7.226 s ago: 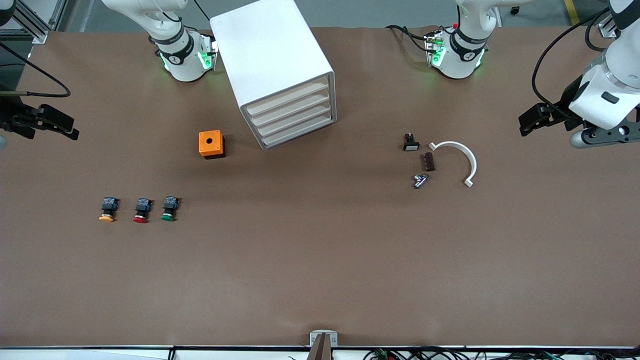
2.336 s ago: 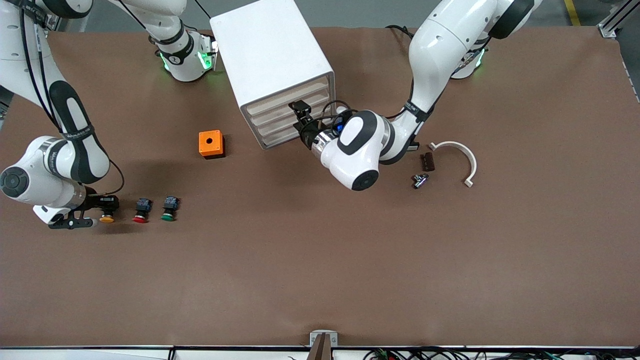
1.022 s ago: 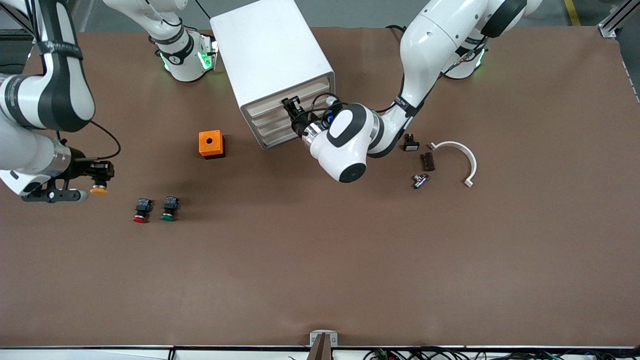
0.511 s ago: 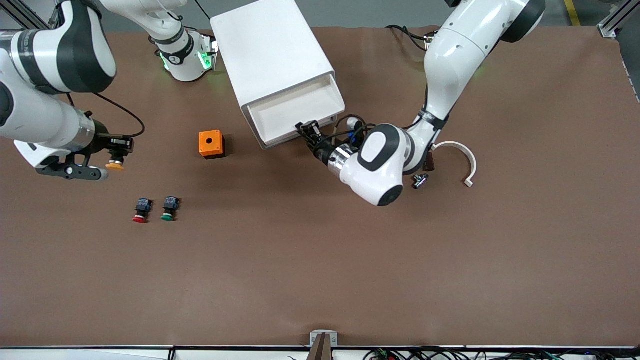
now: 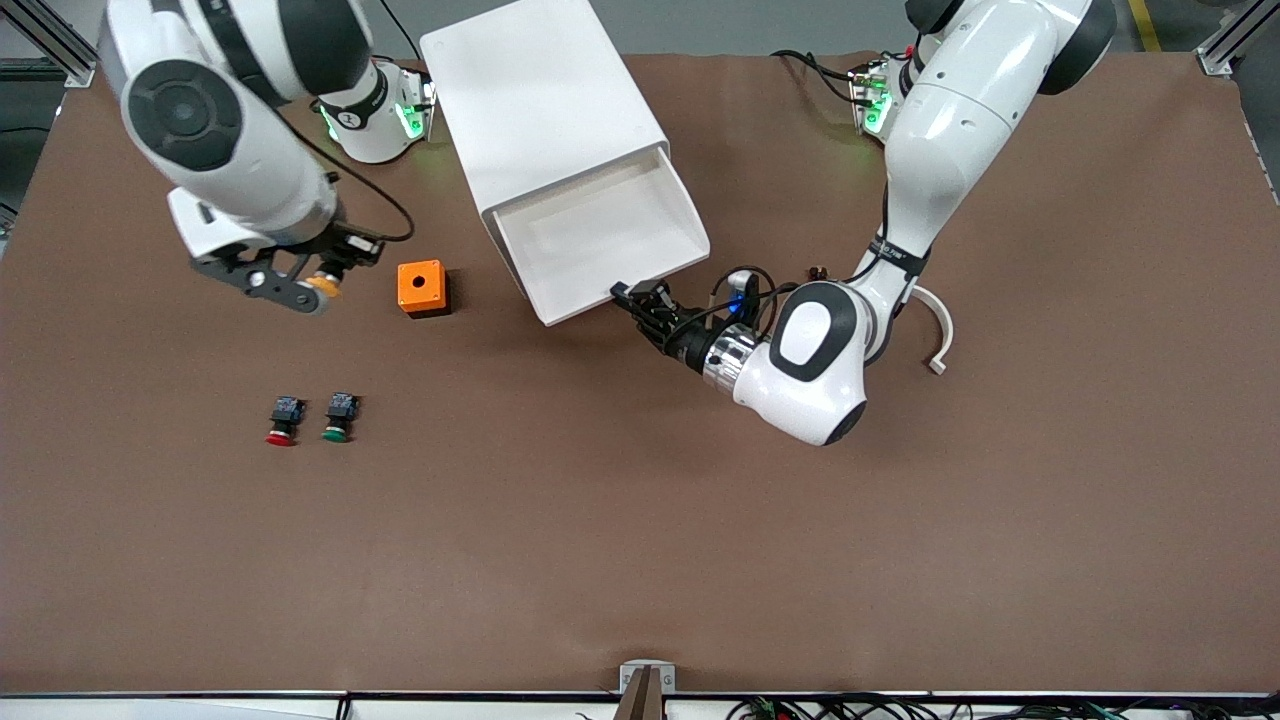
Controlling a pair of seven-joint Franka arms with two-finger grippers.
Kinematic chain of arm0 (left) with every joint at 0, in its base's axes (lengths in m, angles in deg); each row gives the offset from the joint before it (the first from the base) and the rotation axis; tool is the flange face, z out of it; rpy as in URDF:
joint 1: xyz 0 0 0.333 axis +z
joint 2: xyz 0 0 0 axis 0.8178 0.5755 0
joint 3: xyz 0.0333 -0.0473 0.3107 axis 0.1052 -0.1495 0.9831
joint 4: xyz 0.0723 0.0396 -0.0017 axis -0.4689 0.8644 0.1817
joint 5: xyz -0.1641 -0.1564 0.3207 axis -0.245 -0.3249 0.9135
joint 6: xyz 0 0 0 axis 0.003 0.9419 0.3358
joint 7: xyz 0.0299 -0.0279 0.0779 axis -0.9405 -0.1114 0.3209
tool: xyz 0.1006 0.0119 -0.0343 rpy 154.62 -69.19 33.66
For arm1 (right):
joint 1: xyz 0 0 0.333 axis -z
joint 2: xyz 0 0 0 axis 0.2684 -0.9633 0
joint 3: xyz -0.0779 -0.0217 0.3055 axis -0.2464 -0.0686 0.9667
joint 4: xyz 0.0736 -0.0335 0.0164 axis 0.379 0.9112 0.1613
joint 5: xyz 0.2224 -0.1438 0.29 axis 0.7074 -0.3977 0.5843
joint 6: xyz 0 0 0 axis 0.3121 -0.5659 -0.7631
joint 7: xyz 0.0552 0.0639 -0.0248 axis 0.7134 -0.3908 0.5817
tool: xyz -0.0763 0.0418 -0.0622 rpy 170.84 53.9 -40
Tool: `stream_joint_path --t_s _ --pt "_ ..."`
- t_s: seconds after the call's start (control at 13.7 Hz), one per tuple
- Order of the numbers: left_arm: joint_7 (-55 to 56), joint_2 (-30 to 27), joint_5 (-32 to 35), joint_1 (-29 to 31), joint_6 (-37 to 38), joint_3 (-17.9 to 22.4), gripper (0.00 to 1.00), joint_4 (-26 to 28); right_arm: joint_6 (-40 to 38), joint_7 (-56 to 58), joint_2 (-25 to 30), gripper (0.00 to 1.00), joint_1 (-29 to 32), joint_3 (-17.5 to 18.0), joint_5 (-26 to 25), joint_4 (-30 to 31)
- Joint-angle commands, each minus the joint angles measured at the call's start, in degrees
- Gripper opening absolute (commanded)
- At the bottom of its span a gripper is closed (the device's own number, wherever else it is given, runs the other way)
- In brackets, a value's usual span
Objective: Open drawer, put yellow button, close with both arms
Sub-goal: 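Pull the top drawer open with the left gripper while the right gripper lifts the button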
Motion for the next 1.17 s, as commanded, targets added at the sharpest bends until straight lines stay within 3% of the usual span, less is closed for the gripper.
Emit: stream_joint_path --t_s 0.0,0.07,0.15,0.51,0.8,1.09 --pt "-0.65 -0.38 -2.46 4.01 1.95 -0.55 0.39 -1.93 -0.3 -9.99 -0.63 0.14 -4.05 -0.46 2.72 -1.52" --pt "-0.74 -0.38 -2.72 4.54 2.38 -0.64 0.59 -1.93 -0.21 -14.56 -0.81 0.14 -6.16 -0.55 3.78 -2.22" --pt "-1.26 -0.38 -2.73 4.55 2.65 -0.55 0.98 -1.93 0.14 -18.95 -1.33 0.13 -7.83 -0.55 4.66 -2.66" --pt "-5.73 -0.56 -2.29 4.9 3.0 0.15 1.0 -2.01 11.82 -48.14 -5.02 0.14 -14.87 -0.55 9.94 -2.85" --pt "-15.83 -0.38 -0.54 6.74 3.27 2.43 1.0 -2.01 18.23 -59.12 -8.1 0.14 -16.46 -0.55 13.79 -2.58" --pt "-23.39 -0.56 4.82 6.65 3.18 6.48 1.0 -2.36 23.69 -65.22 -11.35 0.14 -19.36 -0.55 14.16 -2.41"
